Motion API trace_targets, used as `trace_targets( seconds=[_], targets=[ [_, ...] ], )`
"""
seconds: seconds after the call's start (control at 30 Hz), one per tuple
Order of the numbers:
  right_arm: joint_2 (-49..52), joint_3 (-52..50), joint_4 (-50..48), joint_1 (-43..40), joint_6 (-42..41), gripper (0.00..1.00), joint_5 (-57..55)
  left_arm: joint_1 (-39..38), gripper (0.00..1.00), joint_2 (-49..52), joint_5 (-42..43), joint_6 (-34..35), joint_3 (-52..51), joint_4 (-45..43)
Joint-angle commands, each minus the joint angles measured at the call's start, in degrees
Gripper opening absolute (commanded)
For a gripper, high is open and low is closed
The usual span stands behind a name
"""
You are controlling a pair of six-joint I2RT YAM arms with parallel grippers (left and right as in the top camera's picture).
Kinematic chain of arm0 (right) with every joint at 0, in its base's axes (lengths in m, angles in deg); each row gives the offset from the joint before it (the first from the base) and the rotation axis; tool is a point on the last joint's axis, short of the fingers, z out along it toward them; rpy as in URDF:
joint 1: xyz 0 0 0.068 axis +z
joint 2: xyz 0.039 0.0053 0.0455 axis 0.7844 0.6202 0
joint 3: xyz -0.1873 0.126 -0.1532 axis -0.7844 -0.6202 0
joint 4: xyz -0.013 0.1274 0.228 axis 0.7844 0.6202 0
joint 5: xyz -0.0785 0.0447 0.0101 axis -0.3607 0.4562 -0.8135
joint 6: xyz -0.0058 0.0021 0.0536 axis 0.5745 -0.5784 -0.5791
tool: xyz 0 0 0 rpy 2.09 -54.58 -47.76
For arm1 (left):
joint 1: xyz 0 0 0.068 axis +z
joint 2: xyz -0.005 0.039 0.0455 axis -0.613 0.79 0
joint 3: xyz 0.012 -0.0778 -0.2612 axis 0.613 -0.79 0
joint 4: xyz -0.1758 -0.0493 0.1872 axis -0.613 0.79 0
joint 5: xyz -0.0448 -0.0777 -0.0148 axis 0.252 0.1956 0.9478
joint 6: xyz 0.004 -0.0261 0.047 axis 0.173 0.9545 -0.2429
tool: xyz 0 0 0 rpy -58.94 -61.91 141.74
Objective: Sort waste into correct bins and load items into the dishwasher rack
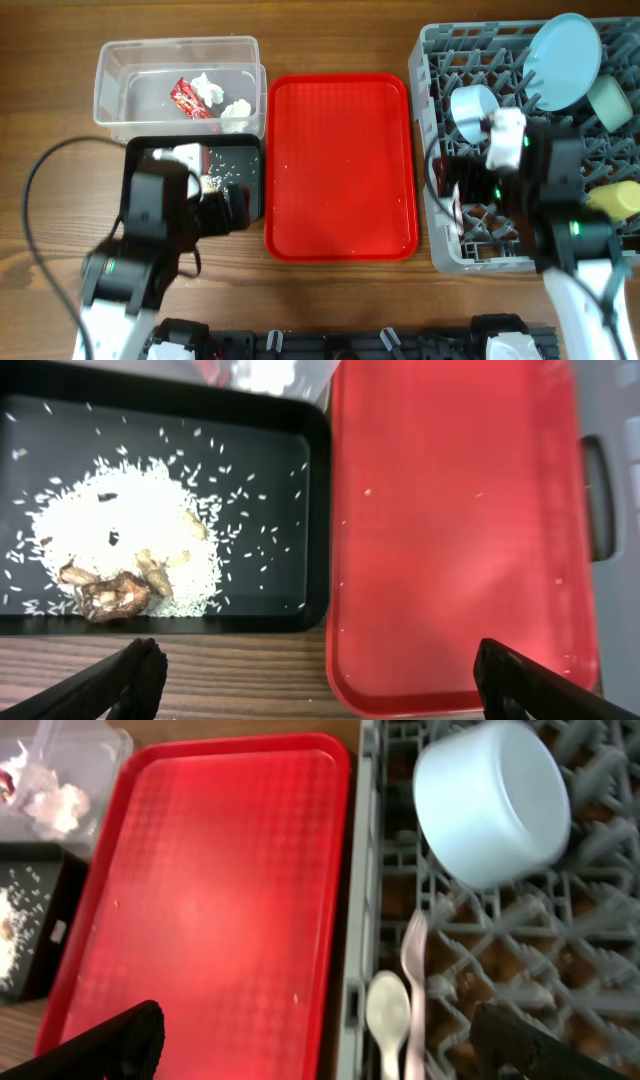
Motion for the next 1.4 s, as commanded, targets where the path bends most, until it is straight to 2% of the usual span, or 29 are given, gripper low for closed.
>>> trace_targets(
  seconds=[0.0, 0.17, 0.43, 0.53, 0.67, 0.8, 0.93, 1.07, 1.2, 1.23, 1.27, 1.37],
  targets=[
    [-6.62, -2.84, 2.14, -0.02, -0.79, 1.00, -2.71, -0.24, 1.00, -8.00, 0.28, -0.74, -1.99, -1.20],
    [-5.86, -2.84, 2.43, -0.02, -0.79, 1.00, -2.71, -0.24, 1.00, -10.32, 0.26, -0.74, -1.99, -1.20],
    [4.72, -2.97, 2.34, 0.09, -0.79, 1.00, -2.71, -0.24, 1.00, -10.32, 0.28, -0.74, -1.99, -1.20],
    [3.93, -3.08, 2.40, 0.09, -0.76, 1.00, -2.71, -0.24, 1.00, -10.32, 0.26, -0.74, -1.99, -1.20],
    [-3.43, -4.59, -2.23, 0.09, -0.15, 1.00, -4.00, -0.24, 1.00, -10.32, 0.26, -0.74, -1.99, -1.20],
    [-21.81, -20.17, -24.00, 0.09, -0.17, 1.00, -2.16, -0.24, 1.00, -10.32, 0.28, -0.74, -1.99, -1.20],
    [-40.00, -35.91, -41.83, 0.09, -0.76, 1.00, -1.33, -0.24, 1.00, -10.32, 0.28, -0.74, -1.99, -1.20],
    [-50.05, -45.35, -52.74, 0.09, -0.39, 1.00, -5.97, -0.24, 1.00, -10.32, 0.28, -0.74, -1.99, -1.20],
    [-54.47, -50.42, -53.42, 0.09, -0.42, 1.00, -10.45, -0.24, 1.00, -10.32, 0.28, -0.74, -1.99, -1.20],
    [-54.47, -51.82, -52.26, 0.09, -0.42, 1.00, -10.45, -0.24, 1.00, -10.32, 0.26, -0.74, -1.99, -1.20],
    [-54.47, -52.19, -46.49, 0.09, -0.50, 0.99, -10.40, -0.24, 1.00, -10.32, 0.28, -0.74, -1.99, -1.20],
    [-54.47, -52.17, -45.94, 0.09, -0.74, 1.00, -8.94, -0.24, 1.00, -10.32, 0.28, -0.74, -1.99, -1.20]
  ],
)
